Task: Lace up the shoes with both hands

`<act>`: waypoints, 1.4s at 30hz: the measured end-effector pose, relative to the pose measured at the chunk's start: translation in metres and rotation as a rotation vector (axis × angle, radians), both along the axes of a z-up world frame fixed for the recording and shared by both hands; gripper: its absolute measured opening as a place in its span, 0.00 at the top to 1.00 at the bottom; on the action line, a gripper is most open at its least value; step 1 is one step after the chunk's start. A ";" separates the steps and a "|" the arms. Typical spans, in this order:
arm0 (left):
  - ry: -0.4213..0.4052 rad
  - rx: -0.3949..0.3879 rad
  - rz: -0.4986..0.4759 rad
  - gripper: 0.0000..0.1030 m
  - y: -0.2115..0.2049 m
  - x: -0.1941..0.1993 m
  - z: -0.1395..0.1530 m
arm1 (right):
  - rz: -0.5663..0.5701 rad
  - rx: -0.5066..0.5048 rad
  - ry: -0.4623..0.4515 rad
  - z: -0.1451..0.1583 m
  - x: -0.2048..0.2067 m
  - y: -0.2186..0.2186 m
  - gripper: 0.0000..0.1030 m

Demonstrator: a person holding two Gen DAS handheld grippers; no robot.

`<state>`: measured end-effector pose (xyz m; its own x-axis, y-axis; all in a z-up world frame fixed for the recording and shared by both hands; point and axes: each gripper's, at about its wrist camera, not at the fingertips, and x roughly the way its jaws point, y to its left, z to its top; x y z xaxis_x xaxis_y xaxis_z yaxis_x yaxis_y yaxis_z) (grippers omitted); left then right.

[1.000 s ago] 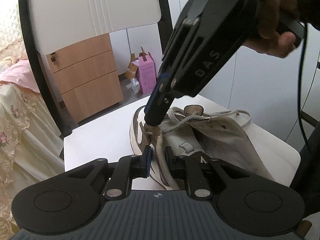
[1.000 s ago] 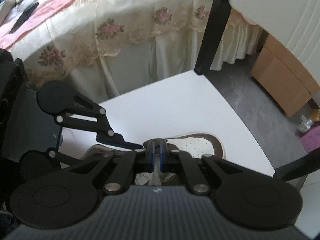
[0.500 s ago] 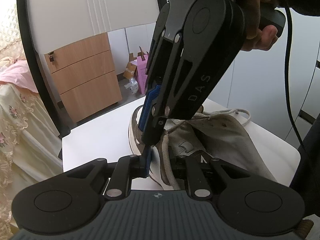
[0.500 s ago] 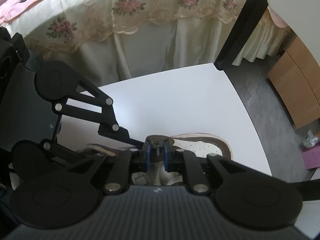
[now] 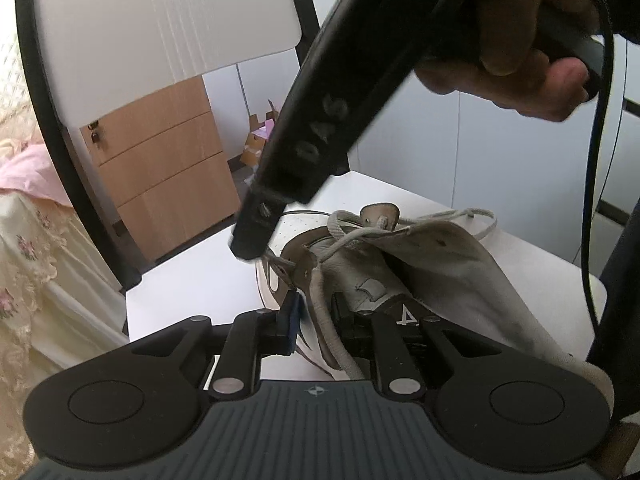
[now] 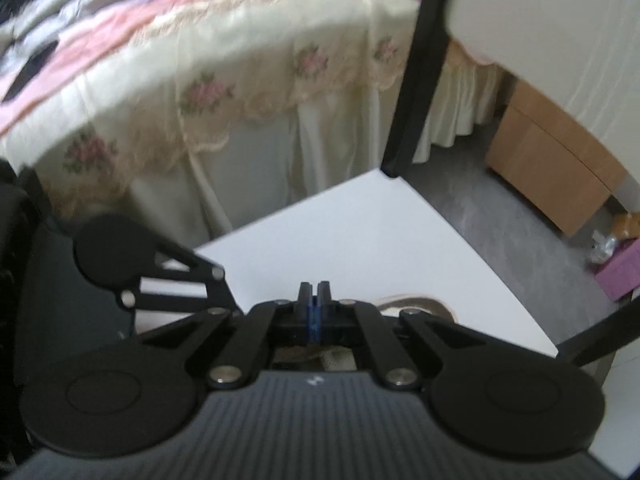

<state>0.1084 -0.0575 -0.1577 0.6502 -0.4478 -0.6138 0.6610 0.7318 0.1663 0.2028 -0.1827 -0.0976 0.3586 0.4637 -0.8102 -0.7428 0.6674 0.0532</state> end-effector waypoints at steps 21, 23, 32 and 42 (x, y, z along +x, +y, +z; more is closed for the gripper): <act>0.076 -0.072 0.058 0.83 0.005 0.006 0.001 | -0.334 0.227 0.032 -0.024 -0.008 -0.021 0.97; 0.070 -0.069 0.055 0.83 0.005 0.005 0.002 | -0.354 0.235 0.005 -0.021 -0.012 -0.019 0.97; 0.045 -0.041 0.040 0.83 0.001 0.000 0.002 | -0.416 0.331 -0.143 0.034 -0.026 -0.014 0.97; 0.032 -0.041 0.054 0.83 0.003 0.011 -0.005 | -0.467 0.489 -0.371 0.157 -0.056 -0.018 0.97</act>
